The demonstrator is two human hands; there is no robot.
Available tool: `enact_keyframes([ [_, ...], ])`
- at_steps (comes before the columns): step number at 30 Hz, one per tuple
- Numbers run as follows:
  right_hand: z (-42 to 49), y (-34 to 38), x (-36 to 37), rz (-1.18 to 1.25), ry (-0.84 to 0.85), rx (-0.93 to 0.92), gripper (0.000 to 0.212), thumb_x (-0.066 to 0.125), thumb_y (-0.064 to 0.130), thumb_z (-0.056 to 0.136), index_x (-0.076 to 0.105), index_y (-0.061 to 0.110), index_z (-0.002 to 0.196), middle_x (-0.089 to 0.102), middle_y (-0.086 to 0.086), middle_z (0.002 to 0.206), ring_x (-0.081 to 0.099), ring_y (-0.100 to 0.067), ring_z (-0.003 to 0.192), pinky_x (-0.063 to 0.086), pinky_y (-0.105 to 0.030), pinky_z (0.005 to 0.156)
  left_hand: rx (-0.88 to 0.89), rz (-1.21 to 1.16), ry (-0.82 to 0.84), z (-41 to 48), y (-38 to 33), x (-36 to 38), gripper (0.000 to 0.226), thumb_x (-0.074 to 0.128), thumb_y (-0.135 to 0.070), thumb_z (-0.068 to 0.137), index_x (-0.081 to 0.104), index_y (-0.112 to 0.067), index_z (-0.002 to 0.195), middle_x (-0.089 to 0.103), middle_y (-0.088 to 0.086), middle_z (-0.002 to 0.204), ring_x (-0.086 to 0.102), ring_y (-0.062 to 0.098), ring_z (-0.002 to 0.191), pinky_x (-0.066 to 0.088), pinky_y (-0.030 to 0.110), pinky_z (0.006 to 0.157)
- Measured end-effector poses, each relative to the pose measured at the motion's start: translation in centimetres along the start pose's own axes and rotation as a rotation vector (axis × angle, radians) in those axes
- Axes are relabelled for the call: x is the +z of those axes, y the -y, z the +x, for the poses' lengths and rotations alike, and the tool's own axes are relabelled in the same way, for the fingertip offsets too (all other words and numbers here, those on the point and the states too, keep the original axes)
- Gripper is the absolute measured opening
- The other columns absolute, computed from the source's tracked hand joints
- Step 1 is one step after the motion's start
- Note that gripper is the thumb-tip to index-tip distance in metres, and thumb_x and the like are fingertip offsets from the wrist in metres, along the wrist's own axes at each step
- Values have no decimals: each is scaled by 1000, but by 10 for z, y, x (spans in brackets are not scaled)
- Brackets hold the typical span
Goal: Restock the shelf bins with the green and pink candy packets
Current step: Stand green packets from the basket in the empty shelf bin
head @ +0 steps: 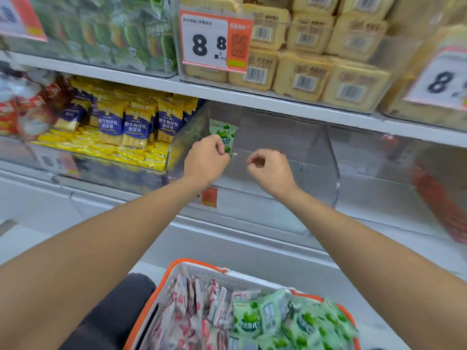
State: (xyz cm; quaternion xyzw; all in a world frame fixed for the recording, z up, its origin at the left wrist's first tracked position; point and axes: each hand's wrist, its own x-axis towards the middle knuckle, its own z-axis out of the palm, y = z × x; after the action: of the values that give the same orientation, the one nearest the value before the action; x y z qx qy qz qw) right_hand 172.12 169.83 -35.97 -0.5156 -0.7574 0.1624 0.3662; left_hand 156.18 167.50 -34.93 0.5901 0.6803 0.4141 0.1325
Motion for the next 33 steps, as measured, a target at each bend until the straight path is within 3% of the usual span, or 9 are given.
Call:
enact_keyframes([
  [6,-105,-1,-16,-105,5,-101,14,62,7,75,70,15,83,58,5,77,56,-16,67,45,-29,66,-74,-26,138,-97,-9,11,22,64,-13,71,47,-19,60,50,-7,57,54,23,63,43,32,60],
  [9,-162,-31,-9,-155,288,32,16,60,8,77,71,15,87,65,3,82,60,-19,76,50,-31,73,-175,15,359,-139,16,37,28,68,-12,75,48,-20,57,52,-7,56,51,18,61,37,26,55],
  [12,-217,-74,-8,-291,682,211,23,57,11,83,70,14,101,69,-3,104,63,-19,94,50,-31,84,-225,53,574,-171,48,58,24,70,-13,78,54,-19,62,59,-1,65,56,19,67,46,27,63],
  [16,-244,-107,-15,-537,983,310,34,52,12,87,63,16,119,56,-6,130,56,-24,115,48,-35,94,-251,64,673,-194,71,77,17,69,-11,82,57,-15,71,60,-2,77,56,15,74,44,26,63],
  [19,-251,-125,-19,-595,912,416,39,53,26,91,55,11,127,57,-10,130,55,-27,115,48,-38,93,-237,55,741,-201,73,88,14,69,-9,83,59,-14,74,61,0,79,58,16,76,47,27,67],
  [21,-261,-137,-20,-602,823,551,44,53,36,94,51,5,125,60,-13,121,58,-27,109,47,-34,81,-230,48,787,-205,73,92,13,69,-8,84,59,-12,76,59,-2,75,56,12,70,45,24,64],
  [25,-270,-141,-15,-401,622,807,12,66,10,84,59,7,92,61,-7,87,58,-20,77,44,-29,63,-218,7,819,-211,67,101,9,67,-7,86,61,-11,80,56,-7,75,53,7,69,42,20,61],
  [29,-248,-128,-24,-141,461,908,31,65,-3,81,68,2,111,68,-10,88,56,-14,63,47,-25,51,-256,-88,862,-216,58,108,9,63,-14,92,64,-8,98,58,-3,85,56,12,77,46,24,67],
  [33,-218,-93,-38,268,342,827,36,65,-12,78,67,8,108,64,-10,83,62,-24,73,54,-33,72,-239,-174,865,-217,46,108,44,43,-44,101,54,-11,128,57,2,117,55,19,109,42,29,89],
])
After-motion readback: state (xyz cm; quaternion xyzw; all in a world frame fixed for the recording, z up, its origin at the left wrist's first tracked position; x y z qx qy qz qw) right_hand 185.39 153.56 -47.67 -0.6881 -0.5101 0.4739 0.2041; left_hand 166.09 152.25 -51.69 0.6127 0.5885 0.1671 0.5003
